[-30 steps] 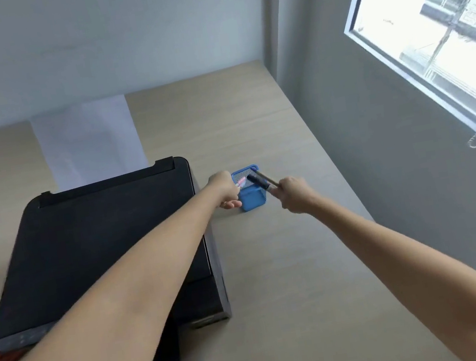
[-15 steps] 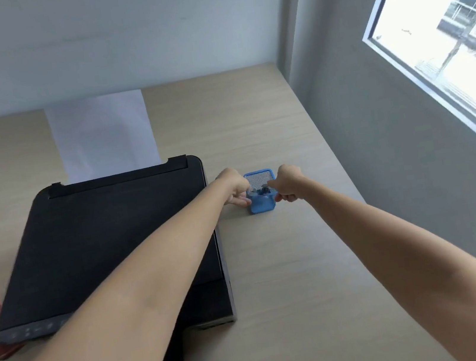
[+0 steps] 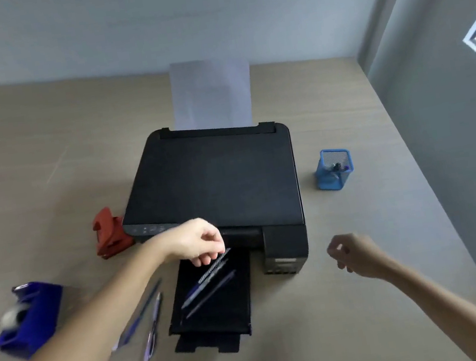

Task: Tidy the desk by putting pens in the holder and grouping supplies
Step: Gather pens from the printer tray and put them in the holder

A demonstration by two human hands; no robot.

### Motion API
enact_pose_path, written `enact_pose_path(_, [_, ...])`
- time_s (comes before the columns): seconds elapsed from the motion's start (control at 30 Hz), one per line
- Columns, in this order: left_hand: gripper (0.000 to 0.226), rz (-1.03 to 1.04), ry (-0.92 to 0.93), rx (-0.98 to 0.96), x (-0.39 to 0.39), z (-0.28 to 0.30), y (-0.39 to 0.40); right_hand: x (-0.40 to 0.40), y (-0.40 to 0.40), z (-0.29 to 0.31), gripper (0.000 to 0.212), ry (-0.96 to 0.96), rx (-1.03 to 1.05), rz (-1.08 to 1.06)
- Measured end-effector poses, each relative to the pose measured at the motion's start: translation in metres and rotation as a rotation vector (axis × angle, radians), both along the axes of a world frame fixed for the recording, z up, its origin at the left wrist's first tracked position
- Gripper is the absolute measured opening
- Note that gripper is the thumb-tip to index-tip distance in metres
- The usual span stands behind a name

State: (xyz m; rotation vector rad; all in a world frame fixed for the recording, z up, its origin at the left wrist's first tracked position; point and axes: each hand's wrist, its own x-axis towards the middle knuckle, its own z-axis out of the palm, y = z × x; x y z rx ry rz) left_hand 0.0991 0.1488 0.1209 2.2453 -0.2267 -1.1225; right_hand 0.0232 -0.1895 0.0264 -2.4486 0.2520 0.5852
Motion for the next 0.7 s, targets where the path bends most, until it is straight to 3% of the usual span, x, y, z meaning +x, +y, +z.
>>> enact_pose_path(0.13, [0.011, 0.041, -0.154, 0.347, -0.037, -0.077, 0.043, -0.043, 0.066, -0.012, 0.026, 0.016, 0.024, 0.274])
enact_pose_path(0.23, [0.032, 0.048, -0.247, 0.472, -0.062, -0.107, 0.055, -0.046, 0.117, -0.018, 0.015, -0.087, 0.025, 0.423])
enact_pose_path(0.47, [0.021, -0.111, -0.412, 0.566, -0.089, -0.121, 0.066, -0.012, 0.210, -0.035, 0.037, -0.248, -0.167, 0.483])
enact_pose_path(0.7, [0.023, -0.124, -0.318, 0.438, -0.090, -0.109, 0.086, -0.018, 0.207, -0.047, 0.018, -0.214, -0.333, 0.611])
